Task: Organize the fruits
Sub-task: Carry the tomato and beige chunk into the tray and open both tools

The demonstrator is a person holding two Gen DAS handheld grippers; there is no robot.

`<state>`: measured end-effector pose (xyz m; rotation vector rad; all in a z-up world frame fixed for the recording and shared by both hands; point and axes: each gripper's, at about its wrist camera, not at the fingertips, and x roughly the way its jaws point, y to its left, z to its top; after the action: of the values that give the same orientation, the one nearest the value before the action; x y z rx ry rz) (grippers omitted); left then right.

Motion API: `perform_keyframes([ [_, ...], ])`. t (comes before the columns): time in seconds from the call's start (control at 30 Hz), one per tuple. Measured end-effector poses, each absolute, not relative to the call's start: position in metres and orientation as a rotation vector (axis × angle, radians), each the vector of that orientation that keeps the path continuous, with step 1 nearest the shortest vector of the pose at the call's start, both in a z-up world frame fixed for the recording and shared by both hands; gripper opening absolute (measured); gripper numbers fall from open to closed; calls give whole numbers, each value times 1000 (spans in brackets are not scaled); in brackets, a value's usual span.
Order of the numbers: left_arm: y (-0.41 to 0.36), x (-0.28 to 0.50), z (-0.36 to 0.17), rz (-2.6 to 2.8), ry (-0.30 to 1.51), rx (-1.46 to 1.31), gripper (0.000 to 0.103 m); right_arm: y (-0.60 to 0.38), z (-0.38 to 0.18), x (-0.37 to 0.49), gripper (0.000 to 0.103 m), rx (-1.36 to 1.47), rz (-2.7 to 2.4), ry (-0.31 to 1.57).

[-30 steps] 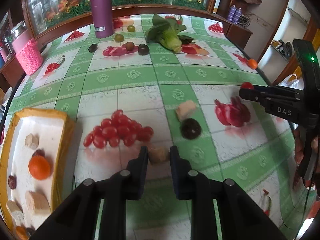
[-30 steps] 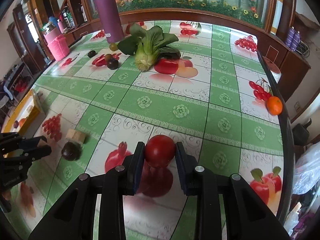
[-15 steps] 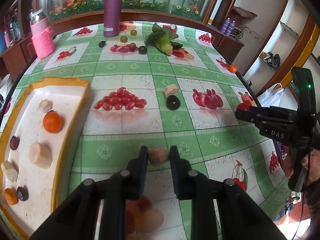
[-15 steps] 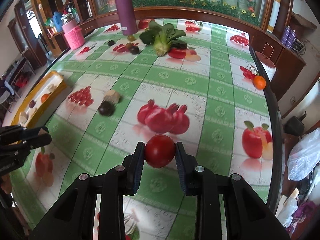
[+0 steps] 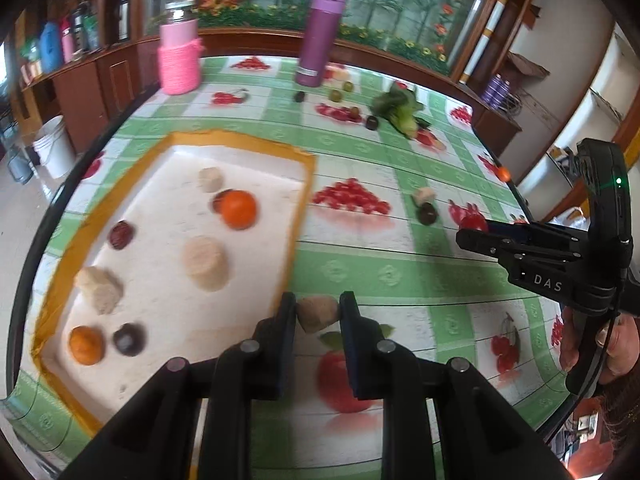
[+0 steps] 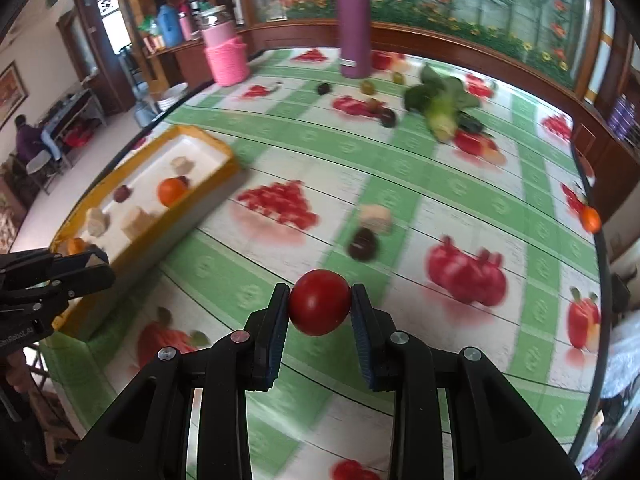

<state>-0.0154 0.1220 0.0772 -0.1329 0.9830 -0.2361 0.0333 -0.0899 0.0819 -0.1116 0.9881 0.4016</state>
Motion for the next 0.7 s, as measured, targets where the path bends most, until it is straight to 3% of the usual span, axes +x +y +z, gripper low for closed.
perform_keyframes([
  [0.37,210,-34,65,-57,986,-204,25,32,94,41,28,-196,607,958],
  [0.7,233,-45,39,-36,1042,-245,25,112,76,42,28,-293,732,981],
])
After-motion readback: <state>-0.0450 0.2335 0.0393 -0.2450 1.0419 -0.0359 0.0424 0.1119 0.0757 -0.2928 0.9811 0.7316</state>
